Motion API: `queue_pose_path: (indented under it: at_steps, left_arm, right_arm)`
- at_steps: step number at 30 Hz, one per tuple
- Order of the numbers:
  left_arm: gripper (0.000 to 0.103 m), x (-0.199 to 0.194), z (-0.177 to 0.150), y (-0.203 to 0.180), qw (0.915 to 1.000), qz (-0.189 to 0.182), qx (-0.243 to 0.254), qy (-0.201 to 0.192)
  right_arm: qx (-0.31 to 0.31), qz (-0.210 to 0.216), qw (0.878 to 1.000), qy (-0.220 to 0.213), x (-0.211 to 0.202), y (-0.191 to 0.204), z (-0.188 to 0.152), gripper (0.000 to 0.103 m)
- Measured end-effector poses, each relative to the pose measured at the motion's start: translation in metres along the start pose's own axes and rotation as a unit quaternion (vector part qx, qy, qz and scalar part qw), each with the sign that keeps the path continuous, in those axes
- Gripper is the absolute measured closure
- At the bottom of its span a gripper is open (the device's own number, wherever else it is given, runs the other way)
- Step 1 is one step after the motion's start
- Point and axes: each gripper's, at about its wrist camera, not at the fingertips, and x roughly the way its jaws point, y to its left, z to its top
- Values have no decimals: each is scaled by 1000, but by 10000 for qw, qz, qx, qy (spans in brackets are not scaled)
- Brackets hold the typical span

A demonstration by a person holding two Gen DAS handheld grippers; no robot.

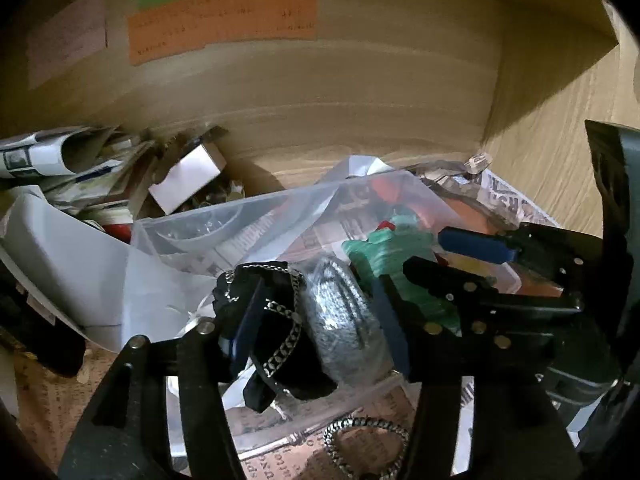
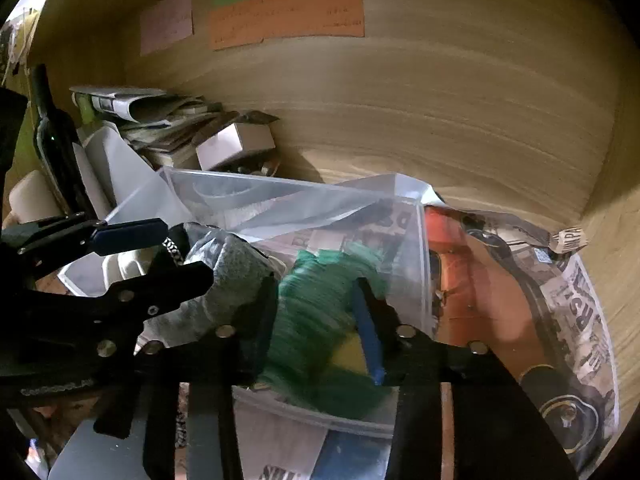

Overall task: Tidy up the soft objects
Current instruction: 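Open both tools to drop the mesh pouch and glove into the box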

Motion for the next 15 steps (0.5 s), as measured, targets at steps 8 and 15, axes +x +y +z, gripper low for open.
queue_pose_path:
  at_steps: [8, 15]
  left_arm:
    - [45, -47, 2, 1, 9992, -134, -137, -361]
    - [31, -101, -16, -3, 9967, -157, -79, -789]
  right_arm:
    - [-36, 63, 9991, -418, -40, 10, 6, 55]
    - [-155, 64, 9959, -894, -99, 26, -10, 37]
